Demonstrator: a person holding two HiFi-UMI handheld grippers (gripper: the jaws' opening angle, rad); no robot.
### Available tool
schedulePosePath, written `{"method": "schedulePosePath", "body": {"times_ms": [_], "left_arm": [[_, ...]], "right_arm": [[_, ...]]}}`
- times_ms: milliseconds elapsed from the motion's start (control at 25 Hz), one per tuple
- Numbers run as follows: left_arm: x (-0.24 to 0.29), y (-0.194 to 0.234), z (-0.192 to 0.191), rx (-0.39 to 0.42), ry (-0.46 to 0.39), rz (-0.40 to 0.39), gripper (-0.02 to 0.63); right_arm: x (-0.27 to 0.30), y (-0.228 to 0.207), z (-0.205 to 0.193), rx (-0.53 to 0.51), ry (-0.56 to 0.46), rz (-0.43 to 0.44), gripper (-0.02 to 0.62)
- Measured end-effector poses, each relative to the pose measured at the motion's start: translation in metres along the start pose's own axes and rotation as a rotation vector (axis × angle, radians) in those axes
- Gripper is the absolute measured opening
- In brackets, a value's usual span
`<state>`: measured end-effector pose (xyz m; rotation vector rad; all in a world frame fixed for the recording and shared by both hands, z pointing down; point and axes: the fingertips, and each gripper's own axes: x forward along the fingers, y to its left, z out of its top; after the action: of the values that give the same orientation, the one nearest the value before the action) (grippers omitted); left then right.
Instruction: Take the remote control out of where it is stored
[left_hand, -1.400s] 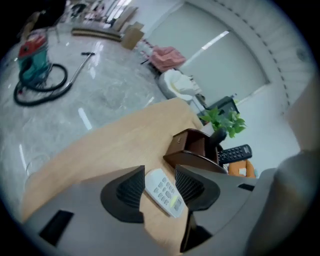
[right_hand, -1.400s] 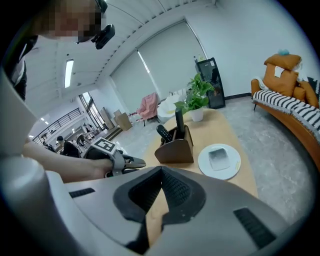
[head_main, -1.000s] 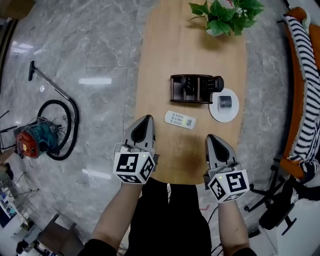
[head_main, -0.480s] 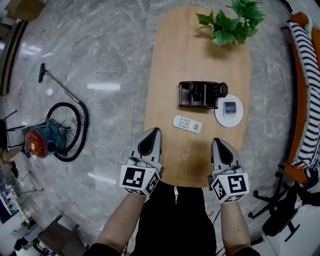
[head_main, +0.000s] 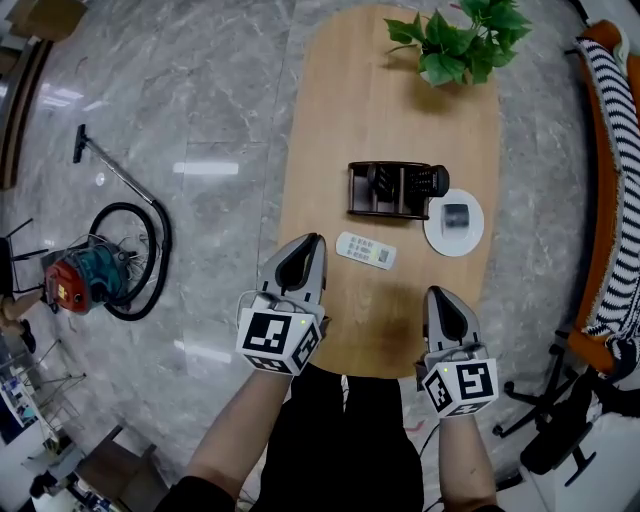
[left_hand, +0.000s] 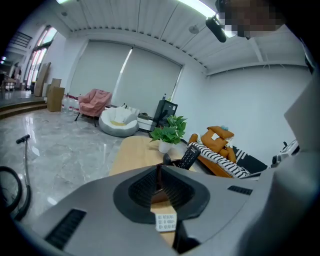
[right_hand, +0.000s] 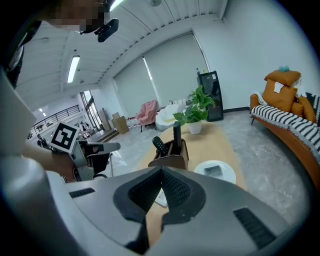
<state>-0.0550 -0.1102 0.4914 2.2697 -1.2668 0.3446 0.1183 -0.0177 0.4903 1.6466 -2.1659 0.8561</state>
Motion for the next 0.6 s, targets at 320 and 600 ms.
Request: {"method": "schedulePosePath", "body": {"times_ms": [320,600], "left_arm": [[0.058,-0.014,0.005,-0.033,0.006,-0.038,0.107],[0.108,-0.02,0.003,-0.147,0.035,-0.063,0.186]], "right_arm": [[-0.011,-0.027,-0.008,0.027,0.022,-0.027,0.006],[-0.02,-0.037,-0.02,0.071,0.034,-0.046,0.006]]}}
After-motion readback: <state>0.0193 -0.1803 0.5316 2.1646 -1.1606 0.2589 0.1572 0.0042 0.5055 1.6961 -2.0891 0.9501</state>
